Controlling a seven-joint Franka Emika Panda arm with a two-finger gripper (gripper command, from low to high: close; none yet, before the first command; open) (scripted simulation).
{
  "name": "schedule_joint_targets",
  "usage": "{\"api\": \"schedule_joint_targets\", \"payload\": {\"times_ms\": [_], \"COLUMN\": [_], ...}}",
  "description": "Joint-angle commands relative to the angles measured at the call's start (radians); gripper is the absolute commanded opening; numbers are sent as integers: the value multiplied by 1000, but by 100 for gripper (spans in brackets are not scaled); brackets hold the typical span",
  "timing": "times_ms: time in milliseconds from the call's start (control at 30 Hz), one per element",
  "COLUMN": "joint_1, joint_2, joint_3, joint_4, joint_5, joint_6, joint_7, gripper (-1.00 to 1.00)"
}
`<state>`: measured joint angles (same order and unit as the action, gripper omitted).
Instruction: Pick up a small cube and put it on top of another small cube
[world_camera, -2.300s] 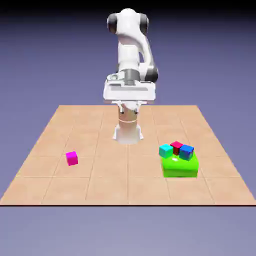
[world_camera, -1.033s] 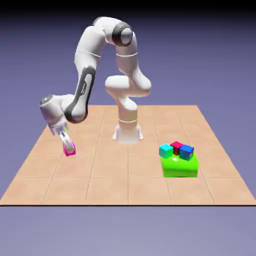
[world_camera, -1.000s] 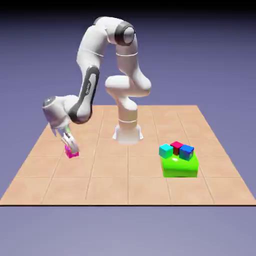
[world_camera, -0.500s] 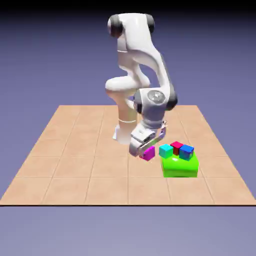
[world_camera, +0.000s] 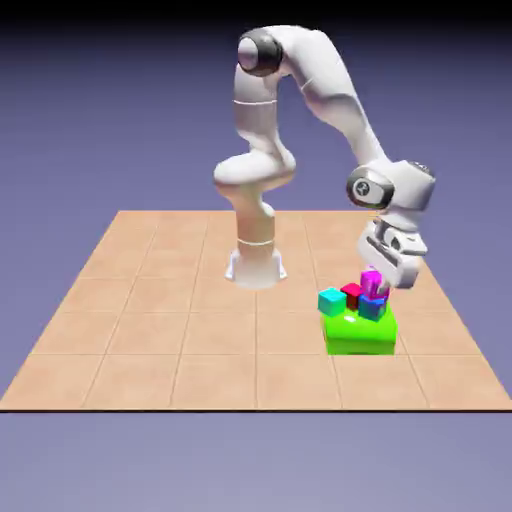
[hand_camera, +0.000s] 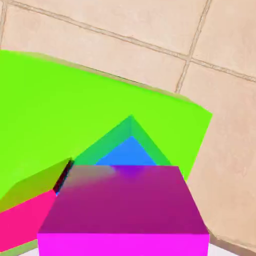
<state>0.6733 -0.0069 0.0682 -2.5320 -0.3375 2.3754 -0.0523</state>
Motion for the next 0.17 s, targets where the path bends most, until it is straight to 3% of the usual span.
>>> {"api": "schedule_joint_targets", "payload": {"times_ms": [0,133], "joint_1": [27,41], "joint_2": [-29,-126], "joint_3": [5,22], "joint_4": [15,66], "joint_5": [17,72], "joint_6": [-43,-188], "joint_7": [-12,-54], "gripper": [100,100]}}
